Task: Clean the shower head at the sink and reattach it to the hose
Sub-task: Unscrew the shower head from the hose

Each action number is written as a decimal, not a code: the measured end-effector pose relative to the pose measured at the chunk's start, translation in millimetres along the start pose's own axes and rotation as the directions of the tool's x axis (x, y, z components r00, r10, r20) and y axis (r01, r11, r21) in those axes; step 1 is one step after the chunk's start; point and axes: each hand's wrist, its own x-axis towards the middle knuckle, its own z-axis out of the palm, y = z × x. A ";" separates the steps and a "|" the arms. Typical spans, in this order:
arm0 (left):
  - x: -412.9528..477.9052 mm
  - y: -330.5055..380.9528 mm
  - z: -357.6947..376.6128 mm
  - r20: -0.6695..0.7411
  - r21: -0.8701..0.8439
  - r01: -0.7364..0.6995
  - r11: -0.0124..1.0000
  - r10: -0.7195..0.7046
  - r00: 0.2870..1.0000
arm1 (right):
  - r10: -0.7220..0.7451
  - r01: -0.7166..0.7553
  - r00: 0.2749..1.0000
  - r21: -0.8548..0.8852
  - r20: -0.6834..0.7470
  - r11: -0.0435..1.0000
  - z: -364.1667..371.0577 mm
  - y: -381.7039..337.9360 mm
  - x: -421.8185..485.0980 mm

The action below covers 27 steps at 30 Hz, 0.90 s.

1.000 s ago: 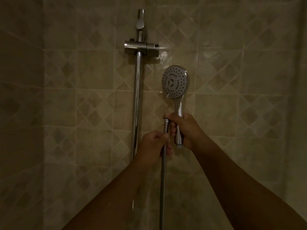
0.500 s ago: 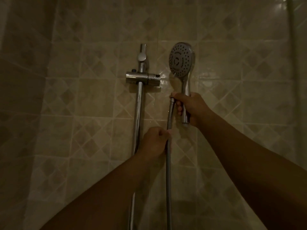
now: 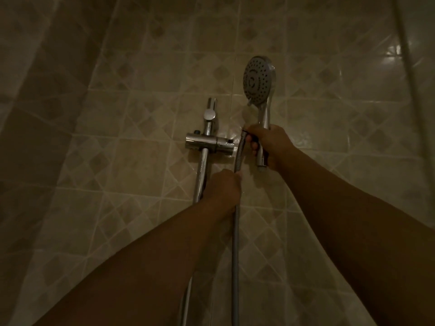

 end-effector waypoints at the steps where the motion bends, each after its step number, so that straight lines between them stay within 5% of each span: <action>1: 2.5 1.4 0.7 -0.012 -0.025 0.010 1.000 -0.010 1.000 | 0.000 0.000 1.000 0.011 0.001 1.000 2.4 0.0 3.0; 8: 15.4 10.1 0.6 -0.107 -0.011 0.007 1.000 -0.008 0.994 | -0.009 0.007 1.000 0.047 0.025 0.999 11.8 -3.4 15.9; 15: 23.0 19.1 -10.6 -0.070 0.283 -0.046 0.958 0.068 0.995 | -0.018 0.016 0.997 0.037 0.071 0.999 5.2 -7.5 17.4; 27: 18.5 15.3 -13.3 -0.051 0.229 -0.024 0.973 0.036 0.998 | 0.007 -0.007 0.996 0.003 0.087 1.000 27.8 -1.7 13.9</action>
